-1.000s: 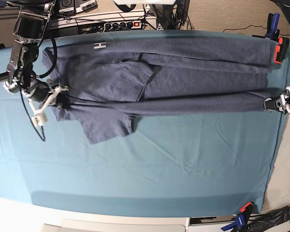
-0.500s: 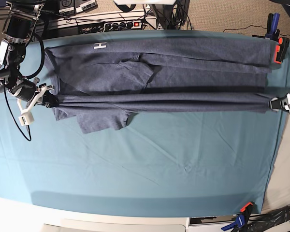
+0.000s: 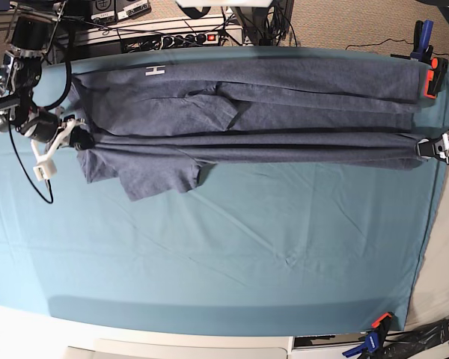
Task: Fold the T-shirt properly
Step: 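Lift the hem with both grippers and fold it over toward the shoulders, then lower the hem onto the shirt and open the right gripper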
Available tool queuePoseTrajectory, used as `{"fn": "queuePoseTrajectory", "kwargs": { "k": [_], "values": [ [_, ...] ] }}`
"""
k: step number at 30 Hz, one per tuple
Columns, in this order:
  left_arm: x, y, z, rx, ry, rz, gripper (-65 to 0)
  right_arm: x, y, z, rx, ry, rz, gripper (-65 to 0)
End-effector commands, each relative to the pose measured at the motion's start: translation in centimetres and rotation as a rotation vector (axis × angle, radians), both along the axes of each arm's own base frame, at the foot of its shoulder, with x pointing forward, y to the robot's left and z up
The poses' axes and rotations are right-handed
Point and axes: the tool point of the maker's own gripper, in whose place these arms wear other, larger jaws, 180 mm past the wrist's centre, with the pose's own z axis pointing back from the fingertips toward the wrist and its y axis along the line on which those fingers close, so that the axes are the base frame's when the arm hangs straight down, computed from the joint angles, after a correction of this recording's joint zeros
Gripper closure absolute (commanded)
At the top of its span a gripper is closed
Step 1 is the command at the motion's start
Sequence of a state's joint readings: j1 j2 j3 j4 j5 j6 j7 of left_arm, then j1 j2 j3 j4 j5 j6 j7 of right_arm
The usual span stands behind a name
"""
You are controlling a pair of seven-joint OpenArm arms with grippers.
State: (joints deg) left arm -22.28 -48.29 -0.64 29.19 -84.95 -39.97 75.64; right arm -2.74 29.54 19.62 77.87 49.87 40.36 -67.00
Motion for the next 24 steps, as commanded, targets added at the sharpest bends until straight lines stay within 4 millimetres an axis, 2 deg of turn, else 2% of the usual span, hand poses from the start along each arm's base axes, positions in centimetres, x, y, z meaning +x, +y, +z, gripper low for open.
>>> {"fn": "queuePoseTrajectory", "kwargs": {
  "k": [1, 14, 15, 16, 17, 18, 24],
  "values": [
    [0.8, 1.9, 1.6, 0.038, -0.037, 0.021, 0.0, 0.7, -1.4, 1.4, -0.036, -0.034, -0.012, 0.0],
    [0.8, 1.6, 1.5, 0.033, -0.037, 0.019, -0.9, 0.4, -1.4, 1.2, -0.040, -0.017, -0.008, 0.0],
    [0.8, 1.6, 1.5, 0.033, -0.037, 0.019, -7.7, 0.3, -1.4, 1.1, -0.041, -0.013, -0.007, -4.6],
    [0.8, 1.6, 1.5, 0.033, -0.037, 0.019, -14.7, 0.3, -1.4, 1.1, -0.042, -0.011, -0.007, -12.4],
    [0.8, 1.7, 1.5, 0.033, -0.038, 0.019, -20.3, 0.3, -1.4, 1.1, -0.041, -0.011, -0.007, -19.0],
    [0.9, 1.7, 1.5, 0.033, -0.039, 0.020, -23.9, 0.3, -1.4, 1.1, -0.041, -0.012, -0.007, -22.9],
    [0.9, 1.7, 1.6, 0.034, -0.043, 0.024, -25.6, 1.4, -1.3, 2.0, -0.024, -0.080, -0.024, -23.6]
  ]
}}
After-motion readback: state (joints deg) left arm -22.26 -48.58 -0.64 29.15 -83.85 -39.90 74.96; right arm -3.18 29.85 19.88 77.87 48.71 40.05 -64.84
